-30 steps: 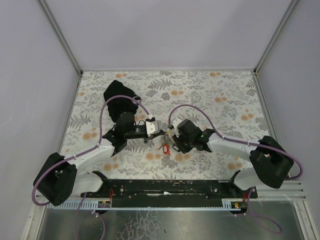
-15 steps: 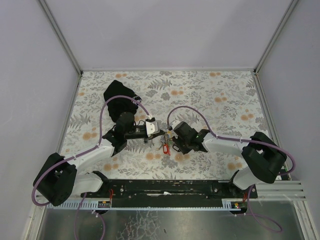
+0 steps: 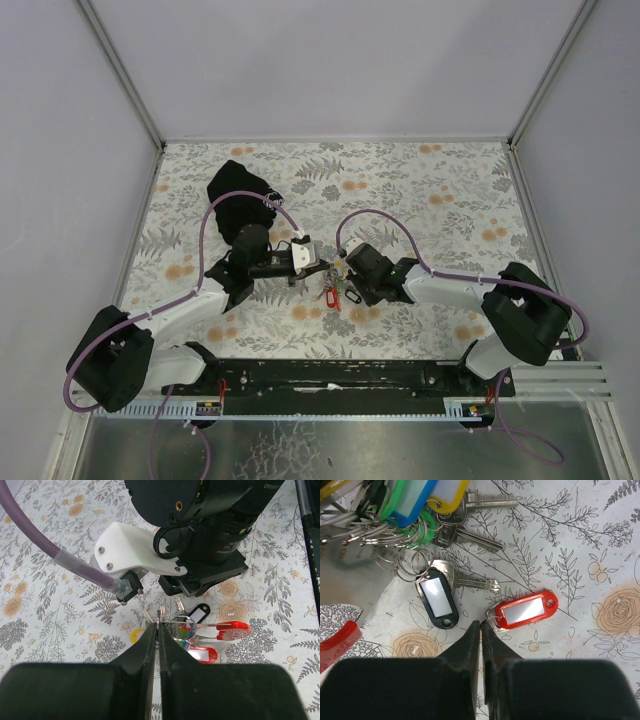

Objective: Put the keys on the keyring

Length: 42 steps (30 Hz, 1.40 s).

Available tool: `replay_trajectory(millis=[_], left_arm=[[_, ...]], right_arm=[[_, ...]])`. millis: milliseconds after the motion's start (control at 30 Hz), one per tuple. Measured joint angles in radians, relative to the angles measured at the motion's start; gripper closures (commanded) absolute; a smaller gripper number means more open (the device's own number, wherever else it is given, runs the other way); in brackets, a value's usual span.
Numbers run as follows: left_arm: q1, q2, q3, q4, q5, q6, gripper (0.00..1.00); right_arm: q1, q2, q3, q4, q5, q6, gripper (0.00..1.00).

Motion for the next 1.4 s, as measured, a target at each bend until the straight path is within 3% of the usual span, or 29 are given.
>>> replay_trajectory(millis=[167,600,833,1400], left_arm=[[0.0,0.0,0.0,0.0,0.0,0.0,1.0],[0.0,0.0,0.0,0.0,0.003,-0.001,1.0],[0.0,0.0,-0.002,0.002,0.003,-0.003,1.0],[0.0,0.0,-0.002,0.003,0.004,-0.005,1.0]], right_arm=[[0.0,0.007,0.007,-0.015,0.019,0.008,1.0],[-0.016,0.005,0.009,-0.031,0.063,0.014,1.0],[-0.138,-0.053,-0.003,0.018,-0.008,0.014,1.0],[-0.262,-0.083,-0.043,0.114,-0.286,0.039,1.0]])
